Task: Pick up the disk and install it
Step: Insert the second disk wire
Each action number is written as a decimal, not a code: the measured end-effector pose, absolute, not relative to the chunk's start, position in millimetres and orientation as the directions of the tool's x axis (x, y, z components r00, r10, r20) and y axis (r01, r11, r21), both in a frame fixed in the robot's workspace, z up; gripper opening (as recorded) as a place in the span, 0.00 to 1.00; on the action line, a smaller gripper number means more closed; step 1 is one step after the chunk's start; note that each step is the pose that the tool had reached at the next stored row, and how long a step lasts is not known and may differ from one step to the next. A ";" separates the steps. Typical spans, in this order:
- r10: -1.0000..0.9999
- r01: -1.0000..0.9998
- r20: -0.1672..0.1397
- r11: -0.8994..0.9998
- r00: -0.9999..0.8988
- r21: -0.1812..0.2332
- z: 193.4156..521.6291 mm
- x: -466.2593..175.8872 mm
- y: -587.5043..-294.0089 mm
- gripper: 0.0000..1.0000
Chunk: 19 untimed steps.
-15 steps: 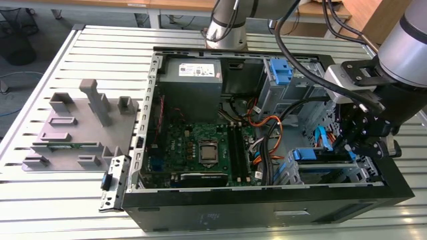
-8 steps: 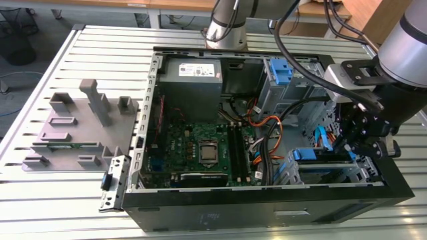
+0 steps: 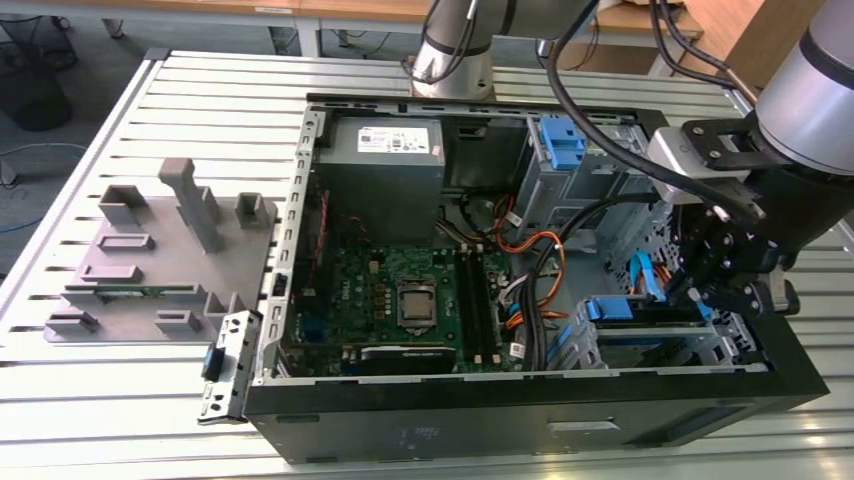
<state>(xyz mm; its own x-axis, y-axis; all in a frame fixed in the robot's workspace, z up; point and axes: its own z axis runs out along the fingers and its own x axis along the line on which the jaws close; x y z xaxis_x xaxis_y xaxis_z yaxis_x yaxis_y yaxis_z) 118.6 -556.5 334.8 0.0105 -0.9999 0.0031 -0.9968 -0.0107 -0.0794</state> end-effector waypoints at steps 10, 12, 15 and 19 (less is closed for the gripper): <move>-1.000 -0.997 -0.002 0.010 -0.010 -0.079 334.5 118.7 -556.5 0.16; -1.000 -0.997 -0.003 0.015 -0.014 -0.079 334.4 118.7 -556.5 0.16; -1.000 -0.997 -0.003 0.020 -0.019 -0.079 334.3 118.7 -556.5 0.16; -1.000 -0.997 -0.003 0.020 -0.020 -0.079 334.2 118.7 -556.5 0.16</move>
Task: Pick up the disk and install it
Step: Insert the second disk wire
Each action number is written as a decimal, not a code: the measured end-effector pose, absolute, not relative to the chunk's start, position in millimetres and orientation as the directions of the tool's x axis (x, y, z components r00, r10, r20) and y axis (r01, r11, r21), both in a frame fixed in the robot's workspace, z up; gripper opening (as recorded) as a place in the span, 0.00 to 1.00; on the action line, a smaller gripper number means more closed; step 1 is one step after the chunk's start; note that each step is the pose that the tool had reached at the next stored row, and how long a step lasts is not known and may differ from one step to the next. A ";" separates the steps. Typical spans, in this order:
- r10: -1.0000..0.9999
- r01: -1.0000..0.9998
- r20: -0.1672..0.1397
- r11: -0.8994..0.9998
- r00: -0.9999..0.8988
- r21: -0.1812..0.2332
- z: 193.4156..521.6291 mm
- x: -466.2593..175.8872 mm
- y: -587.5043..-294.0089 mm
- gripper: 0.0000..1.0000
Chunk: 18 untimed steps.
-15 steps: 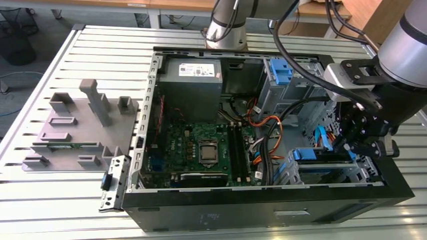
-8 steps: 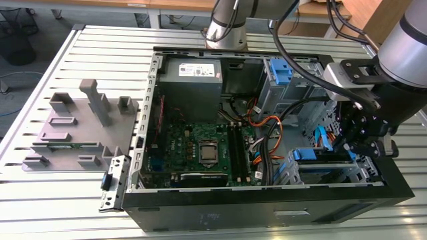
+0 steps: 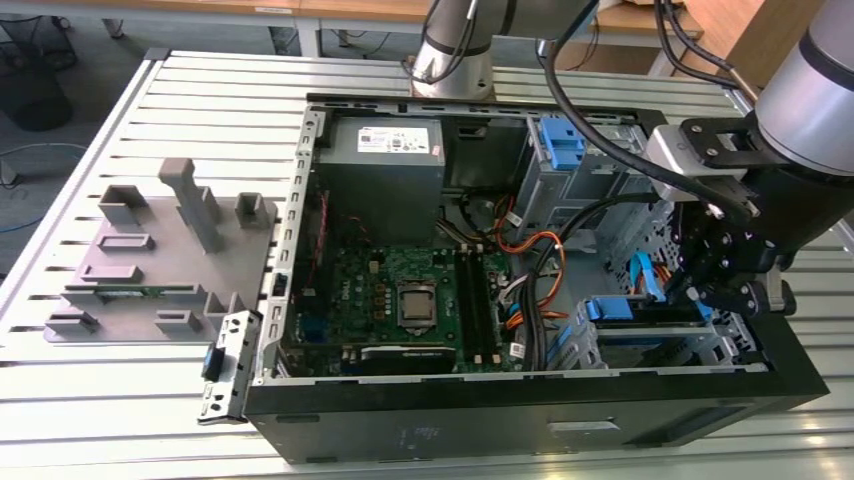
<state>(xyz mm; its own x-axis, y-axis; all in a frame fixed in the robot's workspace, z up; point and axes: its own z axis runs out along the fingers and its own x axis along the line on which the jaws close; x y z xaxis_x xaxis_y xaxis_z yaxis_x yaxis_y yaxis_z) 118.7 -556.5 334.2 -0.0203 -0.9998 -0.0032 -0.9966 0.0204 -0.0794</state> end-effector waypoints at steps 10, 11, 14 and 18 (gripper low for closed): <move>-1.000 -0.997 -0.004 0.021 -0.021 -0.079 335.4 118.7 -556.5 0.16; -1.000 -0.997 -0.004 0.021 -0.021 -0.079 335.4 118.7 -556.5 0.16; -1.000 -0.997 -0.005 0.021 -0.021 -0.079 335.4 118.7 -557.0 0.16; -1.000 -0.997 -0.009 0.022 -0.021 -0.079 335.5 118.7 -557.7 0.16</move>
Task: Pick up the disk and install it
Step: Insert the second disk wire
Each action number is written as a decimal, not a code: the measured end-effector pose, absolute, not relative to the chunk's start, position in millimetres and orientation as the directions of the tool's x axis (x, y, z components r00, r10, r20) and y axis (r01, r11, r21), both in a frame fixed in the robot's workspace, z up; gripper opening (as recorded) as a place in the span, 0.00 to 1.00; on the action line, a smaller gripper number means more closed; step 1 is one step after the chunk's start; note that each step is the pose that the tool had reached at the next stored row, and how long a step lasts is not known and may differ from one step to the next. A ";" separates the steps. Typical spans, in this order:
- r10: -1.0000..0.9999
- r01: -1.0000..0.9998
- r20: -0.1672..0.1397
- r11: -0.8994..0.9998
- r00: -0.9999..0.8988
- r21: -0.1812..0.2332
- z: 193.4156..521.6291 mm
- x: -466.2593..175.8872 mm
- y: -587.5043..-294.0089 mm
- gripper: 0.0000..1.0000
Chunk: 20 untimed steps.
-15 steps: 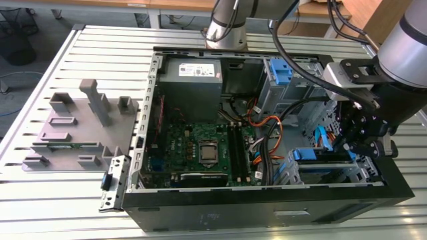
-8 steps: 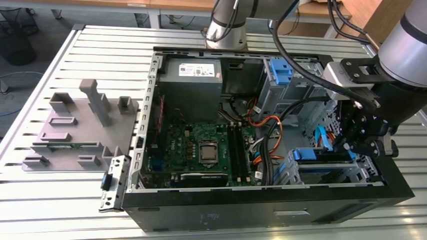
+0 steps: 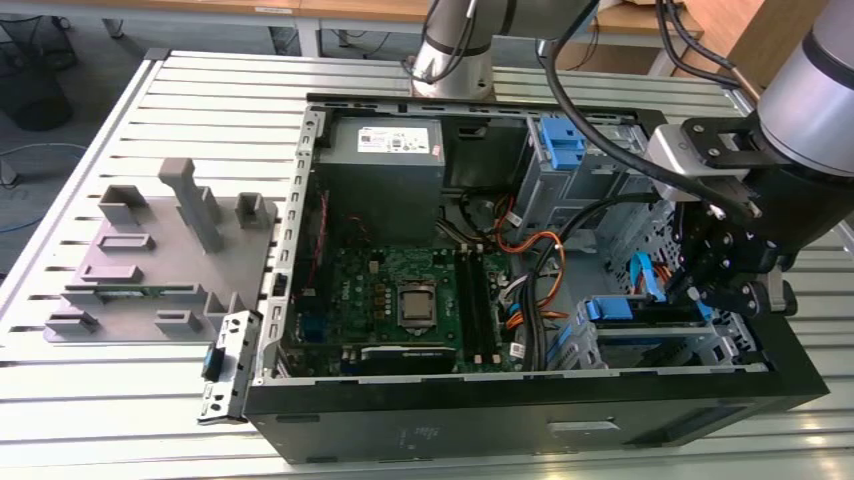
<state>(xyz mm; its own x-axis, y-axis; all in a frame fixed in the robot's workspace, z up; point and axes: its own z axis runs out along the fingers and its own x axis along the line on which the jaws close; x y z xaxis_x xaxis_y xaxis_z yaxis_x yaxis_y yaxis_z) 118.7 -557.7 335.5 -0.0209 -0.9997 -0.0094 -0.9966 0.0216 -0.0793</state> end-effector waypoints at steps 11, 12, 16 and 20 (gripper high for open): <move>-1.000 -0.997 -0.018 0.022 -0.021 -0.080 334.3 118.7 -558.5 0.16; -1.000 -0.997 -0.018 0.022 -0.021 -0.080 334.1 118.7 -558.5 0.16; -1.000 -0.997 -0.018 0.022 -0.021 -0.080 333.1 118.4 -558.5 0.16; -1.000 -0.997 -0.018 0.022 -0.021 -0.080 332.7 118.4 -558.5 0.16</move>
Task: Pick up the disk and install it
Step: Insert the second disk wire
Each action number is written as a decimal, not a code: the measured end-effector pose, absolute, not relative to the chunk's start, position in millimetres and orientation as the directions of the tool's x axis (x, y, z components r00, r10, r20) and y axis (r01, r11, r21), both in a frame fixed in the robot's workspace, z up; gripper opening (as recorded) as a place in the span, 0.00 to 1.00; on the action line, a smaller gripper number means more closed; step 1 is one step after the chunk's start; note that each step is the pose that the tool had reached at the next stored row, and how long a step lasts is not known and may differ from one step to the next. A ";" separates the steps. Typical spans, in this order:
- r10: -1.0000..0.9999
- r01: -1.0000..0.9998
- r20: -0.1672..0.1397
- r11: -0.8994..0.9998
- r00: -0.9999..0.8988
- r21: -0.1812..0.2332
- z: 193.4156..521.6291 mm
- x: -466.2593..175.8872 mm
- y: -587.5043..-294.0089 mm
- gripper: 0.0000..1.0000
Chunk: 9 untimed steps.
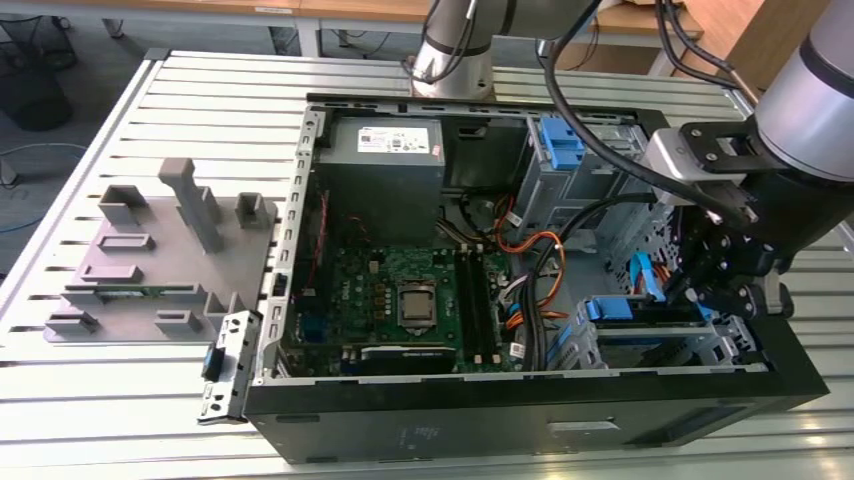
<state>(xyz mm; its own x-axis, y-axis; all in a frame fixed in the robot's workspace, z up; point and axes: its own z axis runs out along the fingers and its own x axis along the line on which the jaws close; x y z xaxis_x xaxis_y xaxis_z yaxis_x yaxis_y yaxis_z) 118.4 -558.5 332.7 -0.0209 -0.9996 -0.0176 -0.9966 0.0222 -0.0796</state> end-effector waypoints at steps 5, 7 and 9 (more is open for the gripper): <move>-1.000 -0.997 -0.017 0.022 -0.021 -0.080 331.2 118.4 -558.6 0.16; -1.000 -0.997 -0.018 0.022 -0.021 -0.080 330.9 118.4 -558.5 0.16; -1.000 -0.997 -0.018 0.022 -0.021 -0.080 330.5 118.4 -558.5 0.16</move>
